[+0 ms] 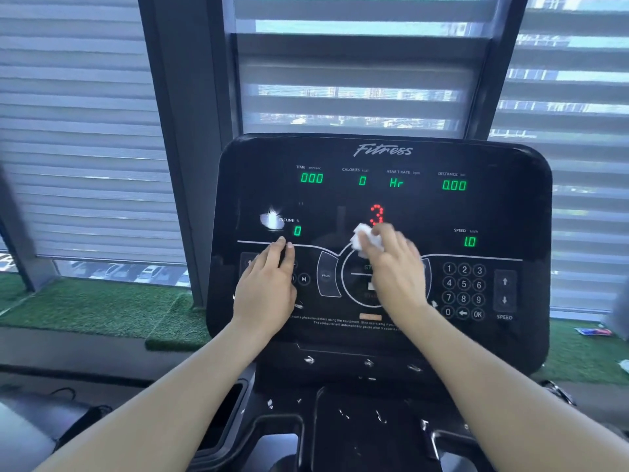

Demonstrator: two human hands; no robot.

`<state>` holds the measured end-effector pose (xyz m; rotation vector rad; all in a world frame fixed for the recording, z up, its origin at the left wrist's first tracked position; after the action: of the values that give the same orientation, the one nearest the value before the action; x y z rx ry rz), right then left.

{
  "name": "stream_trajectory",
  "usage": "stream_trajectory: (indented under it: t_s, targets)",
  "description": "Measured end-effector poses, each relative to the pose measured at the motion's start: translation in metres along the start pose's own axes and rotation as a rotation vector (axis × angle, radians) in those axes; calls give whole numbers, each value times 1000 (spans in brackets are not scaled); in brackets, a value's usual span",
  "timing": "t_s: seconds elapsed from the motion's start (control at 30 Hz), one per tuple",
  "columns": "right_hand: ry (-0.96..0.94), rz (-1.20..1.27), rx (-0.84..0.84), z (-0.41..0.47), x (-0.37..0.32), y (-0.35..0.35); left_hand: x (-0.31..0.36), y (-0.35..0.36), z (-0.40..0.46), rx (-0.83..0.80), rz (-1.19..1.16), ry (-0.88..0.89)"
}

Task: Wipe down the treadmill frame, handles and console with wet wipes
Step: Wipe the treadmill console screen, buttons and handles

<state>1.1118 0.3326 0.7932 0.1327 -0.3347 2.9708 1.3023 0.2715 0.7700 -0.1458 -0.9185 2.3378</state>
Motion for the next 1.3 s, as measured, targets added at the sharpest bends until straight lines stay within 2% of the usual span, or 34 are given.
stream_trajectory:
  t_s: [0.1,0.17,0.3,0.37,0.43,0.53,0.63,0.7,0.8,0.83,0.9,0.97,1.03,1.1,1.17,1.23,1.27,1.3]
  targets:
    - [234,-3,3,14,20,-1,-1,0,1,11,10,11]
    - [267,-27,14,11,8,0,0,1,1,18,2,2]
    - [-33,88,-52,-14,-36,3,-3,5,0,38,2,19]
    - [-127,144,-72,-14,-35,2,-5,5,0,46,13,38]
    - [-45,147,-103,-5,-20,-2,-5,4,0,52,21,49]
    - [293,71,-44,12,16,0,-4,2,1,56,25,57]
    - [371,49,-4,13,12,5,-4,4,1,60,24,56]
    - [280,86,-20,4,-8,4,-3,5,0,67,19,50]
    - [-36,99,-117,-15,-23,8,-3,7,0,76,29,58]
    - [-49,100,-127,-16,-18,9,-2,7,-1,82,36,62]
    - [87,127,-66,-16,4,9,-2,7,0,89,62,67]
    - [191,-13,-41,-9,28,5,0,7,0,93,75,69]
    - [426,1,-20,-5,43,-2,2,7,0,99,88,62]
    - [527,-47,16,-2,33,-10,6,7,1,106,106,57]
    - [459,58,-7,-7,15,-6,10,7,1,119,118,47]
    - [300,204,-136,-20,2,3,15,9,1,139,115,28]
    - [172,152,-147,-25,5,5,17,9,1,142,107,13]
    - [125,133,-194,-26,13,5,19,10,0,142,102,-1]
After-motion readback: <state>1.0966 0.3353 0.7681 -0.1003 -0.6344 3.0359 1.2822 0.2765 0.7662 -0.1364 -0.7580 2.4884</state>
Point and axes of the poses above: each hand's wrist, its own z-axis towards the middle knuckle, its own y-axis out of the palm, x = y × z, the point moved 2 cm from there along z, towards the middle knuckle, and after that the axes turned 15 degrees about x, right-handed, at the moved point
